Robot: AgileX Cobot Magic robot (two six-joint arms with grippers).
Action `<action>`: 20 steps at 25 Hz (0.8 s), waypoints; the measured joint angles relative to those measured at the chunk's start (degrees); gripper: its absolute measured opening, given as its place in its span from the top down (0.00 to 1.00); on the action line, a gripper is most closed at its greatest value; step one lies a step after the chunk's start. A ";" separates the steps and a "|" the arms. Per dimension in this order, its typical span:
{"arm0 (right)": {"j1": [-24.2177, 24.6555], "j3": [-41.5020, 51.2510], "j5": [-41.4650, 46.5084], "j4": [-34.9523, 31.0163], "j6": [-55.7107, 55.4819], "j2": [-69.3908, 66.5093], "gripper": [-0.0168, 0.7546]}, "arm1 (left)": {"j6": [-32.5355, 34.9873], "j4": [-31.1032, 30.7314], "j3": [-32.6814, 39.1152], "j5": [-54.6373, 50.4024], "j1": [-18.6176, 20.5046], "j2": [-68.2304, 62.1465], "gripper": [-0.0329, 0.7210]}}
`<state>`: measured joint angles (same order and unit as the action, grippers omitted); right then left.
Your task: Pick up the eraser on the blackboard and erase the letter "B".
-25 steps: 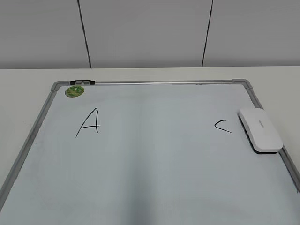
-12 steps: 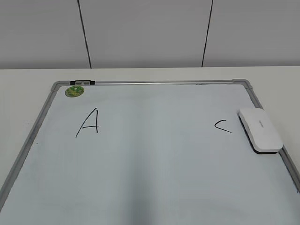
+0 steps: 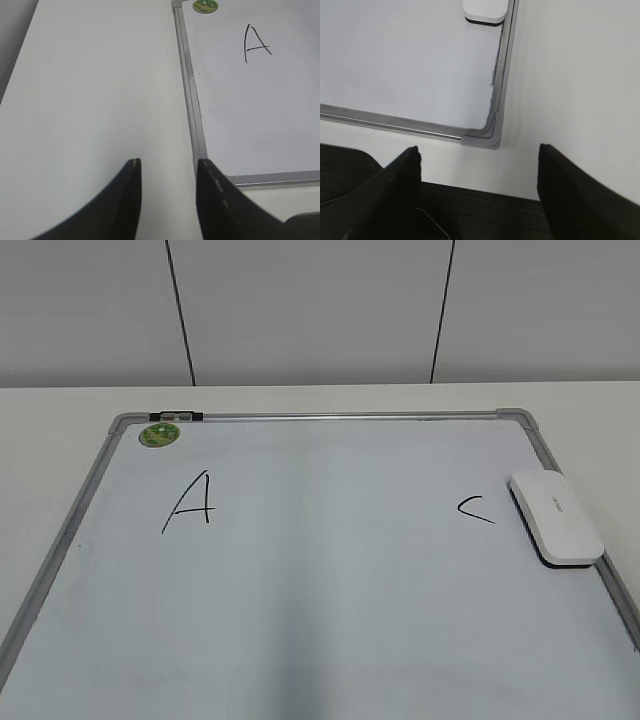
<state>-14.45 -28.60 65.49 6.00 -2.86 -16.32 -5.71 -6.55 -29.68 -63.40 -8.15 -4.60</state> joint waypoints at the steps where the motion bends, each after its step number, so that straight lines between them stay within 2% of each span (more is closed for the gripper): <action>1: 0.00 0.00 0.00 0.00 0.00 0.00 0.28 | 0.00 0.00 0.00 0.00 0.00 0.00 0.59; 6: 0.00 0.00 0.00 0.00 0.00 0.22 0.28 | 0.00 0.00 0.00 0.00 0.23 0.21 0.59; 8: 1.01 0.00 0.00 0.00 0.00 0.50 0.28 | 0.00 0.00 0.00 0.00 1.71 0.42 0.59; 13: 7.81 0.08 0.00 0.00 0.00 5.44 0.28 | 0.00 0.00 0.00 0.00 6.25 0.49 0.60; 17: 13.21 0.08 0.00 0.00 0.00 11.26 0.28 | 0.00 0.00 0.00 0.00 6.71 2.22 0.61; 20: 15.16 0.08 0.10 0.00 0.00 15.12 0.28 | 0.00 0.00 0.00 0.12 6.71 3.60 0.62</action>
<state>0.71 -28.52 65.59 6.00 -2.86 -1.20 -5.71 -6.55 -29.68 -63.28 -1.45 -1.00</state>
